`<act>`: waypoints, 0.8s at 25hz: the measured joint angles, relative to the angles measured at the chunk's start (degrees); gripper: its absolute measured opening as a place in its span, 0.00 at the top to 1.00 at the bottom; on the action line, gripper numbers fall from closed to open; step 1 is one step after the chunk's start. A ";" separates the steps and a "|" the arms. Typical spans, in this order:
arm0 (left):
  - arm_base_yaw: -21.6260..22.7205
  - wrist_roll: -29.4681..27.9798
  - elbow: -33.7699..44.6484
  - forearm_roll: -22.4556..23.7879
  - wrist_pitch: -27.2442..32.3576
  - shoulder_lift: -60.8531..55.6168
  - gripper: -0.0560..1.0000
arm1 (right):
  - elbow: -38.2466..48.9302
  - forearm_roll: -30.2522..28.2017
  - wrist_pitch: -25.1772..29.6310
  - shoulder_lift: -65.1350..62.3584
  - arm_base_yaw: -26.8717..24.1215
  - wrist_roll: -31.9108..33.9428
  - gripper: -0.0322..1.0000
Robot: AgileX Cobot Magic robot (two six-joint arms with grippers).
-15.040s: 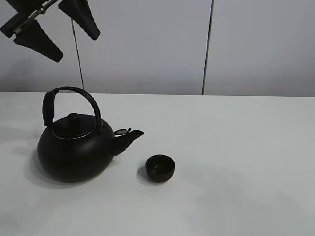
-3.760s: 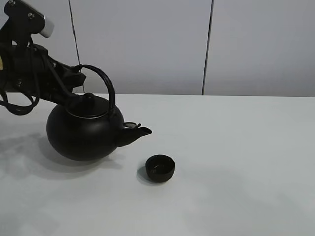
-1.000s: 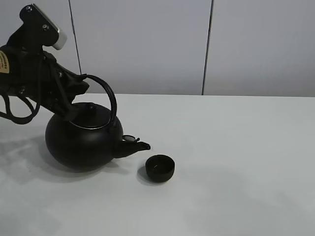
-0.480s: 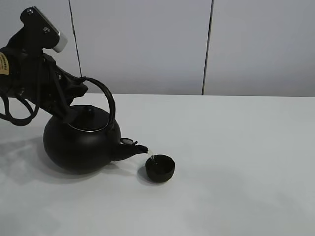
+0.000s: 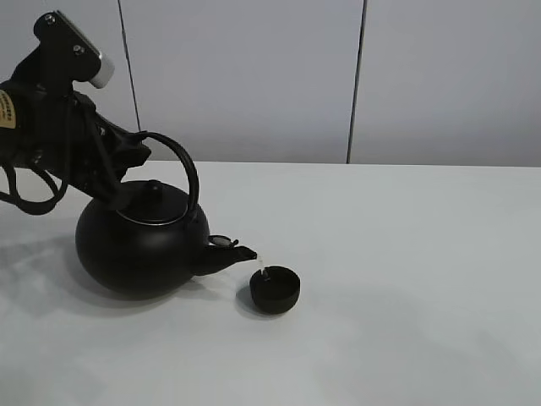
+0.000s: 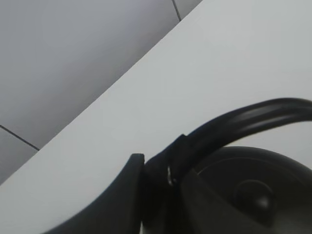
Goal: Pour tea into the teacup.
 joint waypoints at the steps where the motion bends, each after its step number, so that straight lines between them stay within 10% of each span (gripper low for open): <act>1: 0.00 -1.70 0.00 0.00 -0.12 0.00 0.84 | 0.00 0.00 0.00 0.00 0.00 0.00 0.42; 20: 0.10 -17.59 1.46 -0.46 -8.66 0.00 0.84 | 0.00 0.00 0.00 0.00 0.00 0.00 0.42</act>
